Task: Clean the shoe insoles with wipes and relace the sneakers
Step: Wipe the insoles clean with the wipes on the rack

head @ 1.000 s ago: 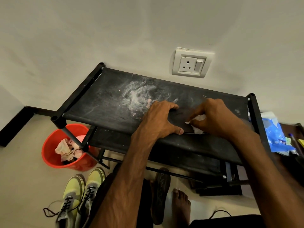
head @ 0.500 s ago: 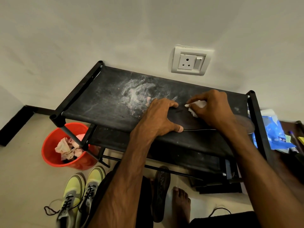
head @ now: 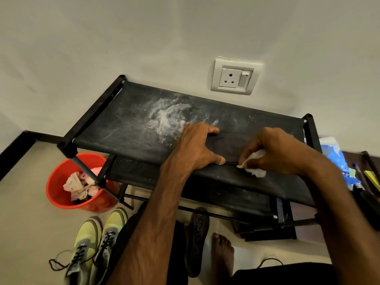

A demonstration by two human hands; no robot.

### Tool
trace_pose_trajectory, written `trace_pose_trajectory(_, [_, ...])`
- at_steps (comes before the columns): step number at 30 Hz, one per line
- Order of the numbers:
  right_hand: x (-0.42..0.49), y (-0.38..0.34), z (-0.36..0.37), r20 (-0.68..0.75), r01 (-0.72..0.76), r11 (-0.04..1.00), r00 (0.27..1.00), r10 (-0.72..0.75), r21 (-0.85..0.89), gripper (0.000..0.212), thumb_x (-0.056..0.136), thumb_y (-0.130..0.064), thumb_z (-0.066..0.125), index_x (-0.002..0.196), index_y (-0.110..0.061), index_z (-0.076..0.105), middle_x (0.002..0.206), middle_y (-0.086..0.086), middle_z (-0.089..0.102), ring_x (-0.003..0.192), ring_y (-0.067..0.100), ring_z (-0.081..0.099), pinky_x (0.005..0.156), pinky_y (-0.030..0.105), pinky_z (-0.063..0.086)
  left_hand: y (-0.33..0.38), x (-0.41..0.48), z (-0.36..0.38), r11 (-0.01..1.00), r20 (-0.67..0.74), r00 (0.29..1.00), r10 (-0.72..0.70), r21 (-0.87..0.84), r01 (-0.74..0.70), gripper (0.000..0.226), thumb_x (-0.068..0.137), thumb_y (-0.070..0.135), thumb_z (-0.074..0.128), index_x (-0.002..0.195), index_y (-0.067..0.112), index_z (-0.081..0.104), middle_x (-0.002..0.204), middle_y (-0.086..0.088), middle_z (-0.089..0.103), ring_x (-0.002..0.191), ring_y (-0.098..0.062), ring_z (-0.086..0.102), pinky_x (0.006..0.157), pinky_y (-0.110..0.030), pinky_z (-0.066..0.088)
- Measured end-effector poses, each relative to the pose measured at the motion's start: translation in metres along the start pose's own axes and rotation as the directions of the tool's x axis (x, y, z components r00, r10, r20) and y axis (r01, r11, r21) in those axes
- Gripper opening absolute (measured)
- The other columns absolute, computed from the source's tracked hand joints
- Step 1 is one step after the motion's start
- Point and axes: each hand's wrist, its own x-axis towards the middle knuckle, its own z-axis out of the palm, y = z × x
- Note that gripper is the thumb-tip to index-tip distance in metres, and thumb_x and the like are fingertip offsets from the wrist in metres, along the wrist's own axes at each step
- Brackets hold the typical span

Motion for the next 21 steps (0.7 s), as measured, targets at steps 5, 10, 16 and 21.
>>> trace_pose_trajectory(5, [-0.001, 0.004, 0.007, -0.272, 0.080, 0.983, 0.962, -0.032, 0.167, 0.012, 0.082, -0.028, 0.081, 0.092, -0.034, 0.081, 0.089, -0.015, 0.076, 0.085, -0.003, 0.068, 0.073, 0.018, 0.056, -0.001, 0.002, -0.003, 1.000, 0.026, 1.000, 0.011, 0.011, -0.011, 0.085, 0.065, 0.043, 0.092, 0.140, 0.029, 0.055, 0.143, 0.010, 0.052, 0.135, -0.011, 0.041, 0.105, -0.021, 0.024])
trace_pose_trajectory(10, [0.005, 0.004, 0.016, -0.431, 0.062, 0.976, 0.902, 0.036, 0.209, 0.018, 0.088, -0.013, 0.074, 0.092, -0.029, 0.082, 0.093, -0.011, 0.077, 0.080, -0.003, 0.065, 0.068, 0.006, 0.046, -0.002, 0.002, -0.006, 0.997, 0.002, 0.999, 0.054, 0.048, -0.054, 0.081, 0.063, 0.044, 0.092, 0.135, 0.031, 0.059, 0.139, 0.012, 0.054, 0.131, -0.009, 0.044, 0.104, -0.020, 0.027])
trace_pose_trajectory(16, [0.007, 0.004, 0.019, -0.476, 0.010, 0.973, 0.873, 0.105, 0.232, 0.029, 0.090, -0.002, 0.065, 0.093, -0.026, 0.082, 0.105, -0.010, 0.075, 0.091, 0.003, 0.063, 0.072, 0.003, 0.046, -0.011, -0.001, -0.015, 0.996, -0.032, 0.998, 0.054, 0.068, -0.052, 0.079, 0.060, 0.047, 0.093, 0.132, 0.033, 0.061, 0.137, 0.012, 0.054, 0.129, -0.010, 0.045, 0.110, -0.028, 0.034])
trace_pose_trajectory(21, [0.005, 0.005, 0.018, -0.489, 0.024, 0.957, 0.863, 0.126, 0.289, 0.026, 0.089, -0.006, 0.066, 0.098, -0.026, 0.080, 0.109, -0.007, 0.074, 0.097, 0.005, 0.062, 0.076, 0.010, 0.048, -0.011, -0.001, -0.014, 0.987, -0.008, 0.993, 0.118, 0.109, -0.116, 0.085, 0.066, 0.052, 0.089, 0.140, 0.030, 0.054, 0.147, 0.011, 0.047, 0.138, -0.010, 0.038, 0.111, -0.019, 0.020])
